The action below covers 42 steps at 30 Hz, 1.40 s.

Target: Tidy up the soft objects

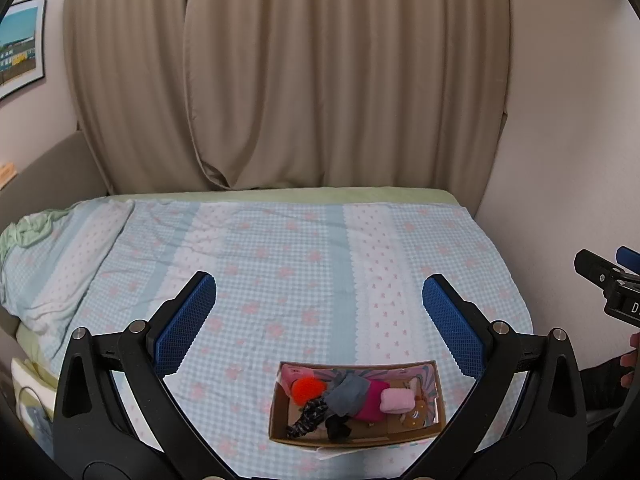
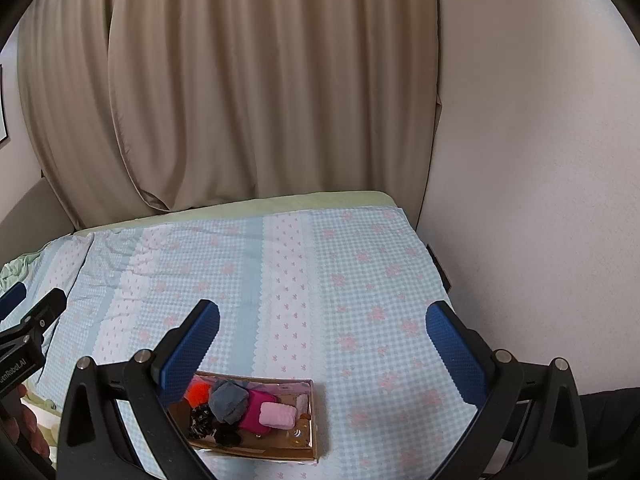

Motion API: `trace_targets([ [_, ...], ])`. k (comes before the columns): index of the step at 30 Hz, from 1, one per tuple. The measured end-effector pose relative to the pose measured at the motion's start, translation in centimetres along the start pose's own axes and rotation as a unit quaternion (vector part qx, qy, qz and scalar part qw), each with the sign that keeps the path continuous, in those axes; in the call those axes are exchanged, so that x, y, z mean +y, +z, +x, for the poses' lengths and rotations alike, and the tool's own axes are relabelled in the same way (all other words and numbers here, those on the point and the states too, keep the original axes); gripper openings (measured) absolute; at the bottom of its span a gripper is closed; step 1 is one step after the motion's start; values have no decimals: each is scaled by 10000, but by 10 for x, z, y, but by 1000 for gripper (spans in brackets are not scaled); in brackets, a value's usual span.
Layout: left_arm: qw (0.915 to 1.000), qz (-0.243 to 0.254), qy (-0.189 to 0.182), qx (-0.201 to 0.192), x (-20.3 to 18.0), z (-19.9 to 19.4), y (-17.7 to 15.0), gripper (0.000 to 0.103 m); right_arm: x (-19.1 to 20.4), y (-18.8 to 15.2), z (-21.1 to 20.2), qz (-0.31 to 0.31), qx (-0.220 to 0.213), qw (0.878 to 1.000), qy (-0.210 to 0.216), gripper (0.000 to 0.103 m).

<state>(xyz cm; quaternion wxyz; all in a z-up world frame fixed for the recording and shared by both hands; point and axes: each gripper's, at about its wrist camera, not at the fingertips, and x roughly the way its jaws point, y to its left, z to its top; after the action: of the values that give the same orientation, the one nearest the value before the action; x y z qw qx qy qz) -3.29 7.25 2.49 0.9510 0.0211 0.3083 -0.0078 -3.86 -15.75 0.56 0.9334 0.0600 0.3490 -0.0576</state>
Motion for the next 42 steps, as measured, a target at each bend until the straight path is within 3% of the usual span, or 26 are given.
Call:
trace_targets([
  [25,10000,-7,-39,4,2,-1,2,103,2,3,3,-17,-15,10000,23,103],
  [42,9991,121,7,-402,-5,-16,8,103,3,6,7,-61,-5,9999,88,103],
])
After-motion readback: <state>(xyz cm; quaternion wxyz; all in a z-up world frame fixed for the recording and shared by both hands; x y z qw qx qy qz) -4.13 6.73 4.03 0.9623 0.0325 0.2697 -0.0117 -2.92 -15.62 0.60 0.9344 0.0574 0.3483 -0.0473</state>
